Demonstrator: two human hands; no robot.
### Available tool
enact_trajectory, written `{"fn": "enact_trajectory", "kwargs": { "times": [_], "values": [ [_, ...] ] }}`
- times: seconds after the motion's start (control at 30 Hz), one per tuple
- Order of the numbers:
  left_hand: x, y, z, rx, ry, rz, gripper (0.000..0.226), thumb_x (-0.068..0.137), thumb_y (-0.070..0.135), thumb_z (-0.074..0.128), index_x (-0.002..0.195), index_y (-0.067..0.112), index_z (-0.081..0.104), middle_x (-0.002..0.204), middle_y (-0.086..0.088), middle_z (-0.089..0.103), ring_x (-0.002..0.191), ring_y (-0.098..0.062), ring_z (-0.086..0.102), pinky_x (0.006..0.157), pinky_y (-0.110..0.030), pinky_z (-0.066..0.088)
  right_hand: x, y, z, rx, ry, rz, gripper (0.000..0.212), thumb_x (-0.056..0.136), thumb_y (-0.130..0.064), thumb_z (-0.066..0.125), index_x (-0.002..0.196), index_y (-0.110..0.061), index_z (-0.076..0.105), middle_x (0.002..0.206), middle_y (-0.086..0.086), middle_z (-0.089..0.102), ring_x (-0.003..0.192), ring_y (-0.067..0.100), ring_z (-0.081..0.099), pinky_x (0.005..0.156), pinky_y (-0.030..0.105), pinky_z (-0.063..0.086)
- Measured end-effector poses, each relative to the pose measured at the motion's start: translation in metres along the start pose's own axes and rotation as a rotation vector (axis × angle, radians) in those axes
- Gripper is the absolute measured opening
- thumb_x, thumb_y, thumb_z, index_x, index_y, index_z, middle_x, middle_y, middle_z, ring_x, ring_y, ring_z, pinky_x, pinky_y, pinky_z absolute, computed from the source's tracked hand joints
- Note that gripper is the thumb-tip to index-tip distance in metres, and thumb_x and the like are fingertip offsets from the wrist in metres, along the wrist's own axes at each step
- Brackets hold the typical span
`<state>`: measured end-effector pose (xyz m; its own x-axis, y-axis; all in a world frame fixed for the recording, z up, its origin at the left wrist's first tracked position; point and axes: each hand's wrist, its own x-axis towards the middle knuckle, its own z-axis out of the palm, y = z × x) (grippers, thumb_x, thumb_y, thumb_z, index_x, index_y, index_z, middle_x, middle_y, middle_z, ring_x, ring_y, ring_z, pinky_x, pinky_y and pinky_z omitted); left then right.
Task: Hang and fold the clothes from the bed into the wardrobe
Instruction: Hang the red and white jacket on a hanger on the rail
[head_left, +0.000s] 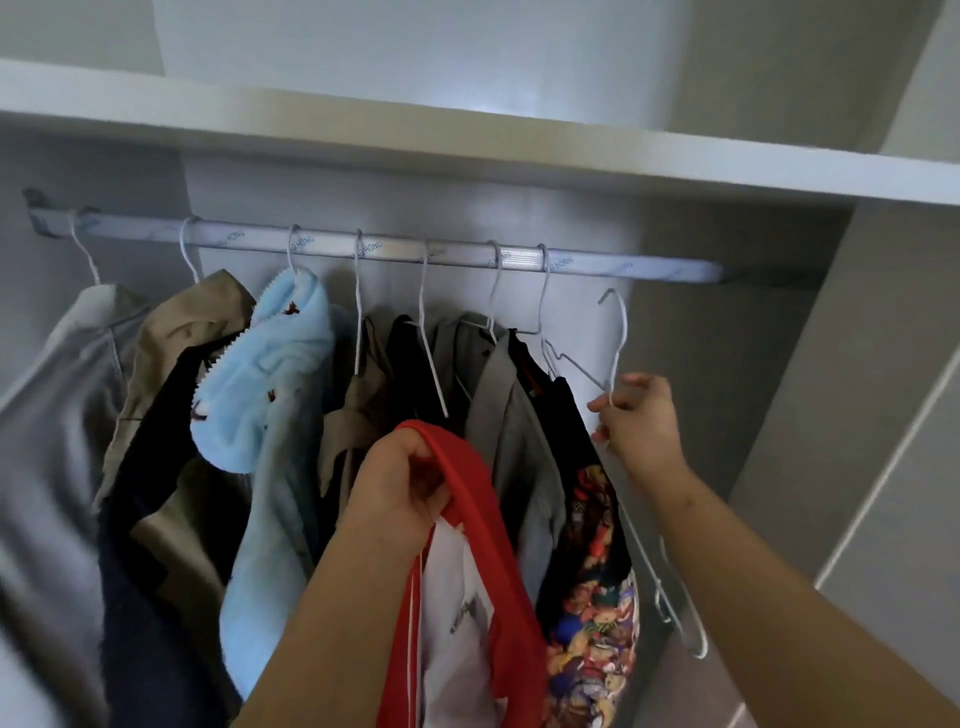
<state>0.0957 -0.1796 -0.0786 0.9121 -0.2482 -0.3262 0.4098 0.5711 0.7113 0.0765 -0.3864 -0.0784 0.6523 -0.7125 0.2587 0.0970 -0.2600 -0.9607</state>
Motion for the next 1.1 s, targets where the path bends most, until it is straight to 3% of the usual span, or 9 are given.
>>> {"fn": "enact_trajectory", "kwargs": {
  "times": [0.1, 0.17, 0.23, 0.3, 0.47, 0.57, 0.67, 0.87, 1.1],
  "values": [
    [-0.016, -0.002, -0.030, 0.070, 0.022, -0.103, 0.020, 0.087, -0.002, 0.040, 0.084, 0.005, 0.059, 0.068, -0.009, 0.055, 0.063, -0.020, 0.053, 0.053, -0.028, 0.051, -0.045, 0.003, -0.006, 0.045, 0.068, 0.067, 0.035, 0.083, 0.004, 0.060, 0.106, -0.017, 0.044, 0.077, 0.000, 0.055, 0.045, 0.007, 0.052, 0.045, 0.021, 0.043],
    [-0.026, -0.001, -0.053, 0.129, 0.024, -0.174, 0.030, 0.092, 0.003, 0.040, 0.118, 0.003, 0.056, 0.098, -0.019, 0.062, 0.090, -0.030, 0.058, 0.079, -0.034, 0.051, -0.078, 0.006, -0.007, 0.075, 0.126, 0.093, 0.033, 0.080, 0.004, 0.062, 0.101, -0.017, 0.048, 0.078, 0.000, 0.057, 0.054, 0.013, 0.052, 0.052, 0.028, 0.043],
    [-0.039, -0.001, -0.075, 0.221, 0.038, -0.242, 0.039, 0.097, 0.008, 0.039, 0.133, -0.004, 0.043, 0.134, -0.023, 0.048, 0.125, -0.034, 0.045, 0.105, -0.039, 0.036, -0.112, 0.011, -0.008, 0.087, 0.181, 0.126, 0.027, 0.080, 0.004, 0.059, 0.091, -0.020, 0.051, 0.077, 0.001, 0.058, 0.055, 0.016, 0.049, 0.051, 0.030, 0.041],
    [-0.057, -0.002, -0.095, 0.284, 0.027, -0.297, 0.040, 0.098, 0.011, 0.037, 0.133, -0.009, 0.040, 0.142, -0.023, 0.039, 0.133, -0.033, 0.036, 0.110, -0.038, 0.027, -0.146, 0.017, -0.013, 0.081, 0.239, 0.172, 0.026, 0.079, 0.004, 0.056, 0.080, -0.022, 0.053, 0.069, 0.000, 0.057, 0.049, 0.014, 0.047, 0.040, 0.021, 0.037],
    [-0.083, -0.011, -0.135, 0.411, 0.078, -0.309, 0.025, 0.100, 0.010, 0.032, 0.093, 0.000, 0.053, 0.105, -0.018, 0.053, 0.087, -0.031, 0.055, 0.081, -0.036, 0.042, -0.233, 0.030, -0.028, 0.117, 0.351, 0.261, 0.023, 0.076, 0.005, 0.059, 0.074, -0.017, 0.057, 0.053, -0.003, 0.049, 0.038, 0.007, 0.040, 0.035, 0.015, 0.029],
    [-0.103, -0.029, -0.150, 0.538, 0.069, -0.330, 0.031, 0.098, 0.011, 0.037, 0.120, -0.006, 0.052, 0.109, -0.022, 0.060, 0.109, -0.035, 0.055, 0.091, -0.038, 0.043, -0.286, 0.034, -0.038, 0.088, 0.383, 0.309, 0.021, 0.078, 0.001, 0.059, 0.071, -0.019, 0.056, 0.061, 0.002, 0.054, 0.046, 0.012, 0.041, 0.045, 0.023, 0.030],
    [-0.126, -0.046, -0.163, 0.633, -0.021, -0.387, 0.031, 0.095, 0.010, 0.043, 0.119, -0.006, 0.054, 0.070, -0.015, 0.059, 0.072, -0.031, 0.053, 0.080, -0.036, 0.045, -0.333, 0.033, -0.053, 0.022, 0.382, 0.324, 0.021, 0.082, -0.003, 0.057, 0.066, -0.016, 0.054, 0.064, 0.006, 0.058, 0.051, 0.015, 0.041, 0.052, 0.027, 0.030],
    [-0.160, -0.086, -0.162, 0.869, -0.102, -0.209, 0.034, 0.091, 0.001, 0.043, 0.124, -0.006, 0.050, 0.127, -0.026, 0.054, 0.102, -0.034, 0.057, 0.079, -0.036, 0.045, -0.401, 0.029, -0.082, -0.013, 0.309, 0.391, 0.026, 0.085, -0.006, 0.060, 0.066, -0.013, 0.044, 0.060, 0.003, 0.048, 0.043, 0.008, 0.039, 0.048, 0.021, 0.030],
    [-0.242, -0.121, -0.166, 1.166, -0.385, -0.091, 0.011, 0.055, 0.014, 0.054, 0.065, 0.012, 0.058, 0.062, -0.005, 0.058, 0.063, -0.021, 0.056, 0.058, -0.023, 0.043, -0.468, 0.027, -0.131, 0.041, 0.288, 0.421, 0.028, 0.087, -0.012, 0.058, 0.062, -0.011, 0.046, 0.062, 0.007, 0.051, 0.052, 0.014, 0.038, 0.055, 0.026, 0.030]
  ]
}}
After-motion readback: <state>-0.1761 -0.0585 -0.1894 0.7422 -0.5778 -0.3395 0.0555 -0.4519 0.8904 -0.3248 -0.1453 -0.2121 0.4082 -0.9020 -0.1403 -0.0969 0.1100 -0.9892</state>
